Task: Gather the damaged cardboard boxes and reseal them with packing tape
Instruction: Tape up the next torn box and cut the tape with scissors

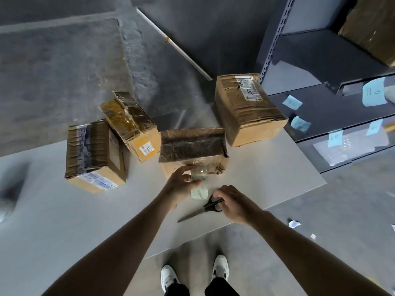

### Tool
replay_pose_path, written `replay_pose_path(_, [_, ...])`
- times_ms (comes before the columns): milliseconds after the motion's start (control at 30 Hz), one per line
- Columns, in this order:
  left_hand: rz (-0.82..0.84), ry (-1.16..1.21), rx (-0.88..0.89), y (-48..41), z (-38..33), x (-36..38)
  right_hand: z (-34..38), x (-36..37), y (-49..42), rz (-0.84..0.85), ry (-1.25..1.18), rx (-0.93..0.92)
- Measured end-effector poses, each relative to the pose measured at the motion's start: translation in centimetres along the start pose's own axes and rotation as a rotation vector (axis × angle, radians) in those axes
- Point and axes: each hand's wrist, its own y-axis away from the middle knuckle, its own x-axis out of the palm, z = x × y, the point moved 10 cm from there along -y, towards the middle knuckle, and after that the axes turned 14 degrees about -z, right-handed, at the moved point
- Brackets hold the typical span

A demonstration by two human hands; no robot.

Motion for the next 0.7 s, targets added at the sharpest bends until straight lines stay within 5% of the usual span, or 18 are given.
replay_pose_path(367, [-0.004,-0.021,0.022,-0.2,0.2,-0.4,2.1,3.5,-0.5,0.069,0.23,-0.302])
replay_pose_path(700, [-0.02,-0.118,0.023,-0.1,-0.2,-3.0,0.2,0.9,-0.2,0.312,0.262,-0.087])
